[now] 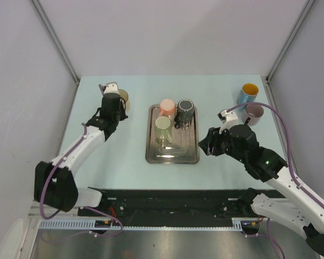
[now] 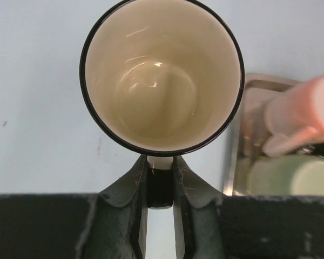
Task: Turn the mug right side up
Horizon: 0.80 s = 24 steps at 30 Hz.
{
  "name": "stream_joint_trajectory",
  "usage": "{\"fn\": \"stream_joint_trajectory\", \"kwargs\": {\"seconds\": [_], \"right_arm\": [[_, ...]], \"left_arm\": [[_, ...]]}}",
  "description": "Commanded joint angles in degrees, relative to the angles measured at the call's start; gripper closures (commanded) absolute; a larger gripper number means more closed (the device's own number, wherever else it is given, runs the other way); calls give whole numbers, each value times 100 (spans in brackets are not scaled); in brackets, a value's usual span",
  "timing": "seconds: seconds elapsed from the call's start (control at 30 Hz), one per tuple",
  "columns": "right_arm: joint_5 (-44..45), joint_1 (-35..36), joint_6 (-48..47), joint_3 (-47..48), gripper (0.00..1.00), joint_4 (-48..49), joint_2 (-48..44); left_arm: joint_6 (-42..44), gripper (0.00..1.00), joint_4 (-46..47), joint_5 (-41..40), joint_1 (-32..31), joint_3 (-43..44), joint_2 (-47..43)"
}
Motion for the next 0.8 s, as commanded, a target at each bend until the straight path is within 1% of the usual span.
{"fn": "stream_joint_trajectory", "kwargs": {"seconds": [0.0,0.07,0.2,0.23,0.27,0.47,0.77], "right_arm": [[253,2,-248,116,50,100,130],[271,1,-266,116,50,144,261],[288,1,-222,116,50,276,508],[280,1,-196,107,50,302,543],[288,-16,-187,107,50,354,604],[315,-42,-125,107,50,504,921],[42,-280,-2,107,51,768,1281]], "left_arm": [[53,100,602,21,596,462,461],[-17,100,840,249,816,506,847],[-87,100,1209,513,1010,646,1419],[-87,100,1418,531,1028,699,1524],[-79,100,1429,557,1045,769,1786],[-26,100,1517,777,1248,1349,2684],[44,100,1456,892,1371,1876,3327]]}}
